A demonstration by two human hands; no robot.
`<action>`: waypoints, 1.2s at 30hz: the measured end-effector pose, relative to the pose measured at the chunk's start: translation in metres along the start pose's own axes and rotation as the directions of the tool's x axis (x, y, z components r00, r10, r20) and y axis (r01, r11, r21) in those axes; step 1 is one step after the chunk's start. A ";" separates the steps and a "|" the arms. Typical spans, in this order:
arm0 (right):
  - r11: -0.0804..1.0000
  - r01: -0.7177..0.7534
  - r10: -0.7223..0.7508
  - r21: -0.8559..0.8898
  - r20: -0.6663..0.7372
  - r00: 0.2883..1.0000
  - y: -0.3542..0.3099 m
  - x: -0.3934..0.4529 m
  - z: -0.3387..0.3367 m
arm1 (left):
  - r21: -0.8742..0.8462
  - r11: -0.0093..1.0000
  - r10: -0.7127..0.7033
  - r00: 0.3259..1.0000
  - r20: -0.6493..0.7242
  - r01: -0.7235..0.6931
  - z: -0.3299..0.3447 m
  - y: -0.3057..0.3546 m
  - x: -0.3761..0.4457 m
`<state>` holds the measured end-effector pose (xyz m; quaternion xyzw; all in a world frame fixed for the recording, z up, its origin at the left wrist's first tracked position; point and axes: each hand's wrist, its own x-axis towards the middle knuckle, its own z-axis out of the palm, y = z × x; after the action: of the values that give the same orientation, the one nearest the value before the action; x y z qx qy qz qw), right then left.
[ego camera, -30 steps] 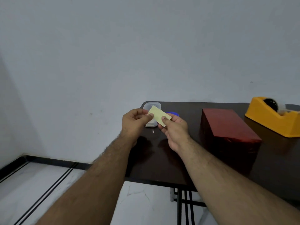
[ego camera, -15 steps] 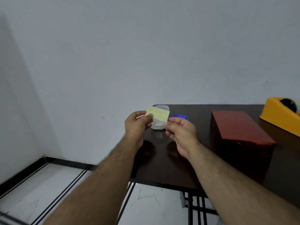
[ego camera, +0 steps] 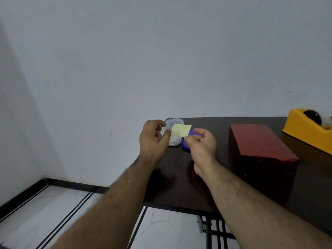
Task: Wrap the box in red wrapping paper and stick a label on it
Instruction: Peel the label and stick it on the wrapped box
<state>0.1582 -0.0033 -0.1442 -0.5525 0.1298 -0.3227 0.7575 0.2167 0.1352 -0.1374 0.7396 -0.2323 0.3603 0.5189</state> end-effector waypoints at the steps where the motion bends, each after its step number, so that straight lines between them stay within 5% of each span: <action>1: 0.999 0.044 -0.044 -0.032 -0.010 0.999 0.000 -0.001 -0.002 | 0.037 0.992 0.121 0.991 0.049 -0.123 0.002 0.001 -0.002; 3: 0.984 0.142 -0.142 -0.107 0.015 0.990 0.000 -0.001 -0.003 | 0.055 0.967 0.235 0.954 0.188 -0.249 0.007 0.001 -0.004; 5: 0.955 0.226 -0.220 -0.194 0.052 0.974 0.002 0.000 -0.004 | 0.038 0.973 0.210 0.943 0.260 -0.228 0.011 -0.004 -0.005; 11: 0.886 0.336 -0.318 -0.320 0.109 0.942 -0.002 -0.002 -0.007 | -0.009 0.994 0.108 0.976 0.191 -0.108 0.007 -0.002 -0.002; 25: 0.790 0.452 -0.389 -0.415 0.231 0.892 -0.006 -0.011 -0.007 | -0.042 0.996 0.092 0.964 0.250 -0.084 0.005 0.005 -0.005; 32: 0.794 0.450 -0.381 -0.410 0.241 0.893 -0.008 -0.014 -0.006 | 0.019 0.983 0.169 0.945 0.280 -0.182 0.006 0.004 -0.003; 36: 0.821 0.432 -0.373 -0.374 0.221 0.901 -0.010 -0.017 -0.005 | -0.011 0.993 0.113 0.947 0.302 -0.115 0.009 0.004 -0.001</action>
<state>0.1389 0.0015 -0.1392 -0.7359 0.0228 -0.4017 0.5445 0.2160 0.1251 -0.1373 0.7731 -0.3501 0.2730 0.4531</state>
